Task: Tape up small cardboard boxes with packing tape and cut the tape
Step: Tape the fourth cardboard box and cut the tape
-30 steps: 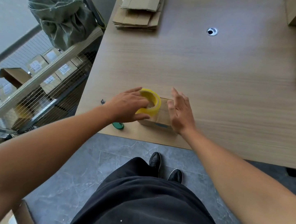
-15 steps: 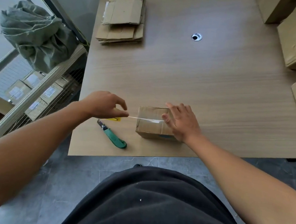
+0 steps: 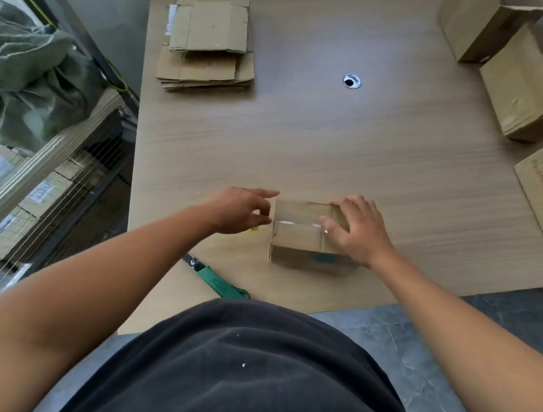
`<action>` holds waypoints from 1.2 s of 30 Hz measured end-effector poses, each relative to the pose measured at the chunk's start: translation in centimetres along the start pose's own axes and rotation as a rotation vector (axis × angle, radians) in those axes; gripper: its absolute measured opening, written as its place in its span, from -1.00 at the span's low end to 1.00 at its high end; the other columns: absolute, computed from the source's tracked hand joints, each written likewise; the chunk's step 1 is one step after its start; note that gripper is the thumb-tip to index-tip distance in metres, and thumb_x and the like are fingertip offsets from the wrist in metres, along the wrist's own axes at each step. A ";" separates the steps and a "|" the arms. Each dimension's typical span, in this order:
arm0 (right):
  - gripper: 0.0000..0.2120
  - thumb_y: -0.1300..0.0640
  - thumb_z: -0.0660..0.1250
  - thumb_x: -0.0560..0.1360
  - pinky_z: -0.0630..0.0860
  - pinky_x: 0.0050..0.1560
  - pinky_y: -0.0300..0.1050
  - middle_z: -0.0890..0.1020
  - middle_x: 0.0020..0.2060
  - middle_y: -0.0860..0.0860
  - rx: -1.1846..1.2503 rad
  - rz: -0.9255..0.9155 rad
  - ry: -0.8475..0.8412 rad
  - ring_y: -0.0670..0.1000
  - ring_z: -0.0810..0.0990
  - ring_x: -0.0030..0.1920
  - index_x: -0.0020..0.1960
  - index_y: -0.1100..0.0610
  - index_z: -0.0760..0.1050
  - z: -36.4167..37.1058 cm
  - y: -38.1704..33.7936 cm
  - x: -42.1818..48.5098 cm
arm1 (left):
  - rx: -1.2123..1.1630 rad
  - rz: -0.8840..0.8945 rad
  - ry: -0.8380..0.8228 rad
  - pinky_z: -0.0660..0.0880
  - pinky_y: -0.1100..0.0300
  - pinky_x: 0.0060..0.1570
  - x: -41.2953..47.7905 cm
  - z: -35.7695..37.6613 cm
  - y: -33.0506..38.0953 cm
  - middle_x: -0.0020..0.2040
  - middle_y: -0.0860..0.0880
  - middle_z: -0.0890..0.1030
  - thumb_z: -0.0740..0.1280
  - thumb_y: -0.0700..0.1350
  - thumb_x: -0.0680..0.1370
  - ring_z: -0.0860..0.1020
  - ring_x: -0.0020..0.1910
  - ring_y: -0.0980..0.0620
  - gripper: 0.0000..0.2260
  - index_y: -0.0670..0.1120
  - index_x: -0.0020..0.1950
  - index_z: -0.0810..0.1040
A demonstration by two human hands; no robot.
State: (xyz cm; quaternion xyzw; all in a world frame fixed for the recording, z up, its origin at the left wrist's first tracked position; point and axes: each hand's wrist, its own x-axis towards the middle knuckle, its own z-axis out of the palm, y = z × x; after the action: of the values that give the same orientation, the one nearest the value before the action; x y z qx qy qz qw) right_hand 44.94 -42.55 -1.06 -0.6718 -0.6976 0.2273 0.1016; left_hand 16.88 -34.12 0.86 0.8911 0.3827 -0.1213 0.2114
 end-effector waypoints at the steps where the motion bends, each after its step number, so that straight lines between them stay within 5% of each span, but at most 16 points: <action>1: -0.43 -0.34 0.21 0.52 0.33 0.32 0.11 0.44 0.25 0.03 -0.002 0.002 -0.010 0.12 0.37 0.29 0.38 0.00 0.44 -0.3 -0.2 0.7 | -0.019 0.038 0.006 0.48 0.11 0.10 0.4 -0.5 -0.4 0.53 0.26 0.32 0.27 0.12 0.64 0.57 0.23 0.01 -0.83 0.08 -0.02 0.58; 7: -0.29 -0.40 0.07 0.47 0.33 0.31 0.14 0.51 0.25 0.10 -0.174 -0.081 0.073 0.23 0.41 0.35 0.35 0.09 0.47 0.2 -0.9 1.3 | -0.038 0.191 -0.024 0.50 0.04 0.12 1.6 -1.3 -2.1 0.35 0.19 0.52 0.31 0.10 0.62 0.60 0.13 -0.01 -0.79 0.00 0.05 0.64; 10: -0.22 -0.38 -0.04 0.50 0.09 0.50 0.18 0.39 0.47 0.13 -0.279 -0.053 0.094 0.22 0.17 0.57 0.53 0.06 0.35 0.4 -0.9 1.4 | -0.147 0.196 0.073 0.53 0.05 0.08 1.4 0.4 -2.8 0.29 0.11 0.58 0.36 0.05 0.61 0.62 0.11 -0.09 -0.80 -0.06 0.03 0.67; 13: -0.24 -0.31 0.05 0.53 -0.14 0.55 0.25 0.22 0.57 0.14 -0.009 0.077 0.199 0.24 -0.08 0.61 0.61 0.08 0.18 0.1 -2.8 0.3 | -0.215 0.222 0.116 0.56 -0.04 0.07 1.2 1.6 -3.1 0.29 0.04 0.60 0.37 0.02 0.60 0.63 0.09 -0.13 -0.80 -0.09 0.03 0.68; 15: -0.34 -0.18 0.21 0.56 -0.08 0.57 0.25 0.25 0.53 0.08 0.125 -0.041 0.364 0.15 -0.01 0.61 0.55 0.14 0.25 1.2 -5.8 -2.2 | -0.220 0.227 0.144 0.55 -0.04 0.07 1.0 2.0 -3.2 0.30 0.02 0.60 0.37 0.01 0.60 0.63 0.10 -0.14 -0.79 -0.12 0.02 0.68; 19: -0.47 -0.04 0.35 0.56 0.27 0.47 0.02 0.45 0.36 0.13 0.176 -0.299 0.125 0.16 0.34 0.43 0.43 0.20 0.41 9.2 -14.2 -7.3 | -0.225 0.242 0.144 0.52 -0.02 0.11 0.8 2.0 -3.1 0.31 -0.01 0.59 0.37 -0.01 0.60 0.62 0.14 -0.15 -0.78 -0.15 0.00 0.67; 23: -0.32 -0.15 0.33 0.57 0.31 0.38 0.07 0.42 0.41 0.15 -0.061 -0.104 -0.170 0.21 0.36 0.38 0.54 0.21 0.28 16.5 -17.2 -6.6 | -0.187 0.254 0.139 0.49 0.03 0.13 0.9 1.4 -3.3 0.31 0.02 0.59 0.33 0.02 0.60 0.59 0.16 -0.12 -0.77 -0.12 0.01 0.65; 27: -0.55 -0.04 0.36 0.57 0.45 0.02 0.14 0.56 0.11 0.19 -0.287 -0.098 -0.142 0.25 0.53 0.07 0.33 0.24 0.49 17.8 -16.4 -6.0 | -0.150 0.261 0.125 0.43 0.07 0.10 1.1 0.7 -2.8 0.31 0.03 0.59 0.32 0.06 0.61 0.58 0.16 -0.14 -0.75 -0.11 0.02 0.64; 33: -0.72 -0.05 0.16 0.67 0.42 -0.15 -0.01 0.47 -0.07 0.01 0.269 0.096 -0.240 0.03 0.48 -0.13 0.26 0.11 0.37 11.5 -11.9 -11.9 | -0.141 0.222 0.163 0.46 0.07 0.05 1.1 1.2 -3.0 0.31 0.10 0.59 0.33 0.09 0.61 0.59 0.16 -0.12 -0.76 -0.06 -0.01 0.64; 36: -0.74 -0.16 0.11 0.66 0.39 -0.24 -0.24 0.46 -0.23 -0.12 0.414 0.237 0.041 -0.08 0.47 -0.23 0.12 0.01 0.41 6.9 -11.9 -14.9 | -0.166 0.221 0.157 0.50 0.03 0.09 1.0 1.2 -2.9 0.29 0.08 0.60 0.34 0.07 0.61 0.59 0.15 -0.13 -0.78 -0.06 -0.03 0.64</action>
State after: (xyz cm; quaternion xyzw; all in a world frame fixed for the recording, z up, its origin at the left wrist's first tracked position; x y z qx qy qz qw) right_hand 32.43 -58.38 0.74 -0.7185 -0.5502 0.3621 0.2237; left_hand 15.32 -32.28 -1.37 0.9140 0.3066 0.0048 0.2655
